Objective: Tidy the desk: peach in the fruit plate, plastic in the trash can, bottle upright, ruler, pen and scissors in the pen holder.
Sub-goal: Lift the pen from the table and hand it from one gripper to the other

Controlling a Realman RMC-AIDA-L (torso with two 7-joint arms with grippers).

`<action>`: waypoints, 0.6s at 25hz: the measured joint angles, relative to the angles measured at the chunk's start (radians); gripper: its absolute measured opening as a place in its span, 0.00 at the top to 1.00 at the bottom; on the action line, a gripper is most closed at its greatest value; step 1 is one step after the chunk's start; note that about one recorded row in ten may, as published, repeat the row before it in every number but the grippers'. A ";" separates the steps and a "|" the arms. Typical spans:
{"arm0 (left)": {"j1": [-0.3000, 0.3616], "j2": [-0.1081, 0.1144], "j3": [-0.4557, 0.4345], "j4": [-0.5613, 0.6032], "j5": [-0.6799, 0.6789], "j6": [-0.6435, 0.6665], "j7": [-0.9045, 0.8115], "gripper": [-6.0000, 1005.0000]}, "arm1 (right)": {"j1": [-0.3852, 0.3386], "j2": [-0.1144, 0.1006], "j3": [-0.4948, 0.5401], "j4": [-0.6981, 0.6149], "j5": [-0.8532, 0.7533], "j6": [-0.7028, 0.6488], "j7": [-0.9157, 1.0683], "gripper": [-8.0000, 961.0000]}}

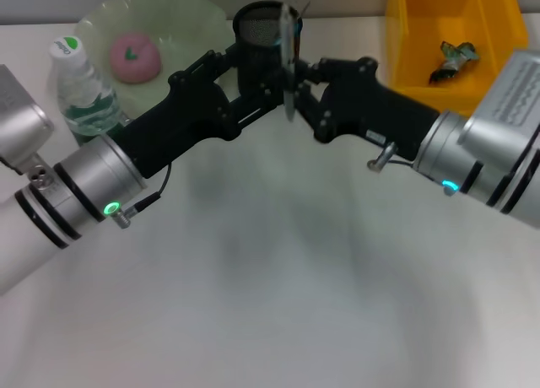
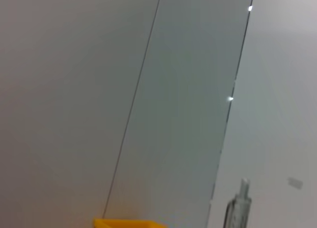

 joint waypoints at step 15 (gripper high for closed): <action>-0.016 0.000 -0.080 -0.096 0.008 -0.069 0.132 0.26 | 0.013 0.000 -0.122 0.026 0.113 0.044 -0.028 0.86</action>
